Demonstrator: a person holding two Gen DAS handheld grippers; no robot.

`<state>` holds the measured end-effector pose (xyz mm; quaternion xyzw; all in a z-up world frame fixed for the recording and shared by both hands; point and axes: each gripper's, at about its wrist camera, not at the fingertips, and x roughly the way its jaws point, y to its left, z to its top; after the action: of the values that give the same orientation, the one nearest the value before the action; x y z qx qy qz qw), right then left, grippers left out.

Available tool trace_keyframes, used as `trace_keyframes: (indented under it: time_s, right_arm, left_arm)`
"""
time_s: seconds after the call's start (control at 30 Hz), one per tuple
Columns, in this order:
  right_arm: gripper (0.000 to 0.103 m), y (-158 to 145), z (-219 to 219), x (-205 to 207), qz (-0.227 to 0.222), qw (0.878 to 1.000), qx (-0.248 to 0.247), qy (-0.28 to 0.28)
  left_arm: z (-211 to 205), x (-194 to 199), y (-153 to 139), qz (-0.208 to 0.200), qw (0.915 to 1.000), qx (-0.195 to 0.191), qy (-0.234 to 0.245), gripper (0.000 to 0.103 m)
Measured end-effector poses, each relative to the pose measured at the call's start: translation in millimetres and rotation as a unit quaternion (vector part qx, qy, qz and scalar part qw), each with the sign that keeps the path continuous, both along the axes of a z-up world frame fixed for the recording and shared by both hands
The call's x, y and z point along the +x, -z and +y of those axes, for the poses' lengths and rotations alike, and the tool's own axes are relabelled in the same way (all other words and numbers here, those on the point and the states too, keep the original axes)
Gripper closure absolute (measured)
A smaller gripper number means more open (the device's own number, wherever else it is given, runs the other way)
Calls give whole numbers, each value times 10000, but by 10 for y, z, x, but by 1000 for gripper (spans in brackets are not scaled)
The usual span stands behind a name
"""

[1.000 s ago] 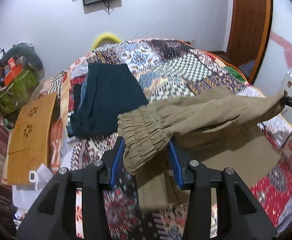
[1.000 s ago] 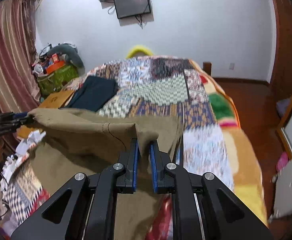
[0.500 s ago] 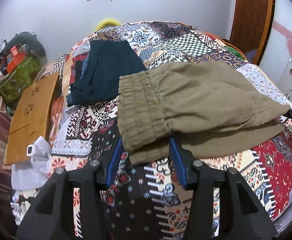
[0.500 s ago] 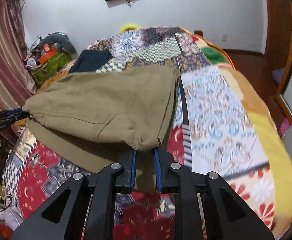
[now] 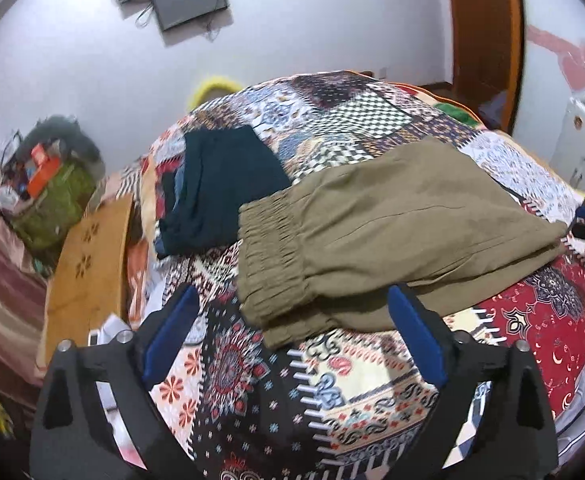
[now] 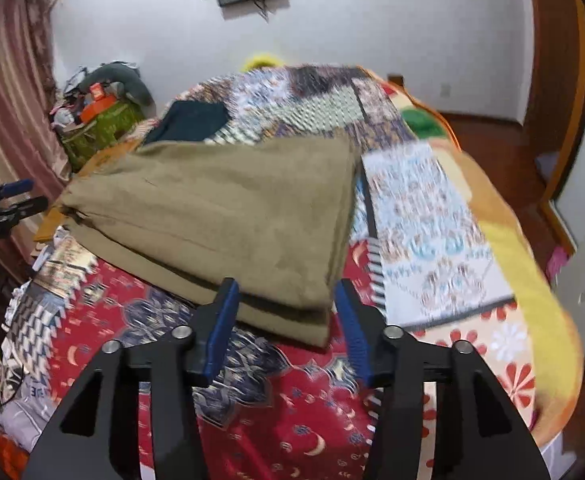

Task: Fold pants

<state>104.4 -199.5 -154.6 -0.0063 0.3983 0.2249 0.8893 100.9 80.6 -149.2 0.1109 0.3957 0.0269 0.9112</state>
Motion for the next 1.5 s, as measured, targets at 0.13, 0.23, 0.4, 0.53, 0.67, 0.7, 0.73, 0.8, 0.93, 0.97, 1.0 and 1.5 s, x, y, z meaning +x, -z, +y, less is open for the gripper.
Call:
trace_keyframes:
  time_s: [0.13,0.23,0.4,0.53,0.67,0.7,0.73,0.8,0.93,0.97,1.0,1.5]
  right_arm:
    - [43,-132,198,10,-220,9992,-16,-320]
    - [43,-144,387,32,-290,9977,-43,-617]
    - [43,-25,704,100,-227,9940,-182,-1050]
    - [43,88,917,144,-161,9905,-288,-1336]
    - [43,151,1084,196,-200,9886,-358,-1449]
    - [43,158,1106,210,-208,9884,-362,-1462]
    - [43,166,1137,240,-212,9881,-359,-1481]
    - [43,176,1168,273,-219,9878,-380,-1491]
    - [64,167,1228,310,-326,9864,-513,-1529]
    - [67,151,1221,316,-349,9864,-513,-1524]
    - [74,130,1214,316,-383,9863,-514,-1522]
    - [96,-269,1041,-13,-1052,9801,-674,-1543]
  left_arm:
    - [-244,134,111,145,9981,478,357,6]
    - [-415,220,260,301,9950,727,614,6]
    - [-639,335,459,456,9889,1057,941,6]
    - [-712,436,447,443,9886,971,1062,7]
    - [-750,523,359,456,9891,722,1197,23]
    - [-770,533,349,465,9890,677,1227,29]
    - [-774,551,320,469,9890,581,1280,31]
    - [-777,579,296,486,9890,474,1313,40]
    - [-777,609,257,521,9891,281,1349,59]
    - [-779,607,250,526,9891,255,1352,69]
    - [-778,602,245,533,9891,238,1349,75]
    - [-884,298,-21,272,9872,-58,1571,90]
